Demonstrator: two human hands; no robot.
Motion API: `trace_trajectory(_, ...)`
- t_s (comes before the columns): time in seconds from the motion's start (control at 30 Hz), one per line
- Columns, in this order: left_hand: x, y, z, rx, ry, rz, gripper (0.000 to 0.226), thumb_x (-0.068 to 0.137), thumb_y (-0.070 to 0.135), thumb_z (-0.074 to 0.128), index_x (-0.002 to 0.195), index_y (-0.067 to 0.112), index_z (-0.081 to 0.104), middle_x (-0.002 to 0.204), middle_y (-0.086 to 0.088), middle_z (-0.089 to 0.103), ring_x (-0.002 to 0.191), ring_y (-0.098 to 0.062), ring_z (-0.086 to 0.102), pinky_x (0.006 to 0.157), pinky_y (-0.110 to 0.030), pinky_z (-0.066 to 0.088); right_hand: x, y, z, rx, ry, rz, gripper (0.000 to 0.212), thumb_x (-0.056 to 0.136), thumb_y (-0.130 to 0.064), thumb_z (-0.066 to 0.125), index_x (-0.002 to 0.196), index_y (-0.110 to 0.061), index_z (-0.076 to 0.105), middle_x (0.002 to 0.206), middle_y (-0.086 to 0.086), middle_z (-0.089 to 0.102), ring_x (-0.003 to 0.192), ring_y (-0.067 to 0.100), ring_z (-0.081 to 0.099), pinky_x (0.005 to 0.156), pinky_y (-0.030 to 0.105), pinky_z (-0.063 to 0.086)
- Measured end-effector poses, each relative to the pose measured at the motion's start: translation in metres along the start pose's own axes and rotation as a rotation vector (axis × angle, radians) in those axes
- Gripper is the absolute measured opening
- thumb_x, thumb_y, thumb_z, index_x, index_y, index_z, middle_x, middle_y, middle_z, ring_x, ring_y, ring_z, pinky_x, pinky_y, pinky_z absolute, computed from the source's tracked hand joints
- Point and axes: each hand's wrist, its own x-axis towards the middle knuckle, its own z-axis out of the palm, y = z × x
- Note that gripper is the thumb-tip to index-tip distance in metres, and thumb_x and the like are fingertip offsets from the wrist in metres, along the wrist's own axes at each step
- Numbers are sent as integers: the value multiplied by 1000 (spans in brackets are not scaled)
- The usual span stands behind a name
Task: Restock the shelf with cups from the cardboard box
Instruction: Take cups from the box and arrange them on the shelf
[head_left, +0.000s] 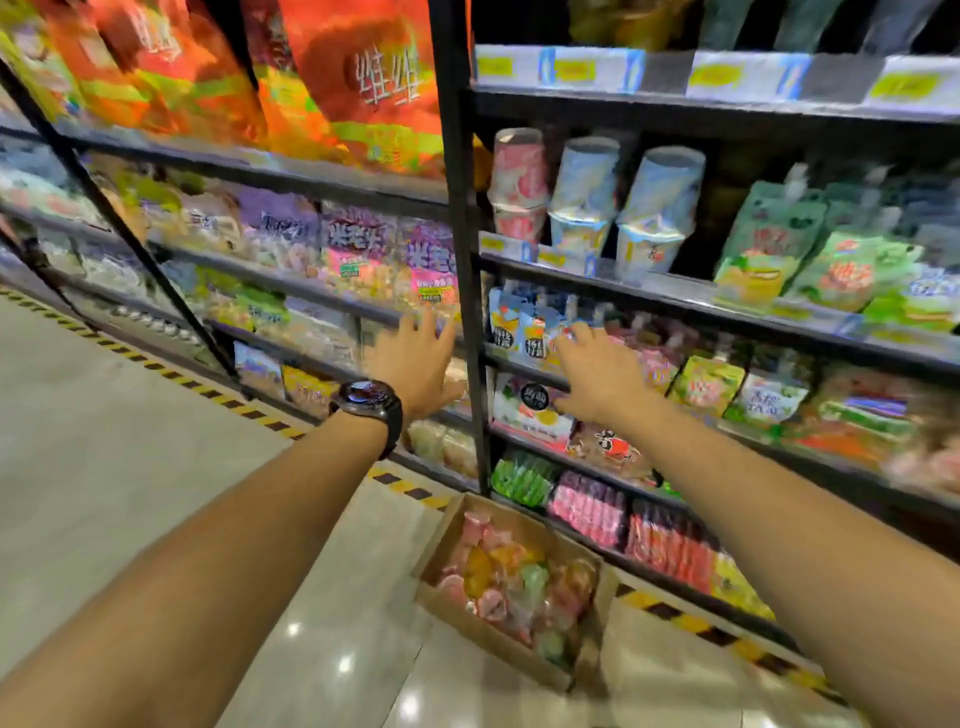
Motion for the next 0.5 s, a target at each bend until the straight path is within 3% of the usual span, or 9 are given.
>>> trace_trajectory(0.2,-1,40,69,-58,-163,100,68,90,57,51,140,15,31,135,-15,39,118,-39,44,82,-49,47,-18,14,74,32,-190,93,69,81,-39,68,136,-11,36,137,13,35,128,33,36,90,45,44)
trace_trajectory(0.37,-4,75,136,-109,-283,140,73,85,59,58,138,17,31,138,-12,40,124,-35,43,87,-47,48,-35,23,152,112,-336,137,79,76,-36,71,141,-13,32,136,11,37,123,31,41,86,44,49)
trace_trajectory(0.5,-4,90,202,-152,-333,116,74,87,64,51,141,18,31,139,-11,39,126,-34,42,89,-46,48,-39,23,218,144,-467,138,68,77,-39,70,133,-14,40,133,11,38,120,31,44,79,41,48)
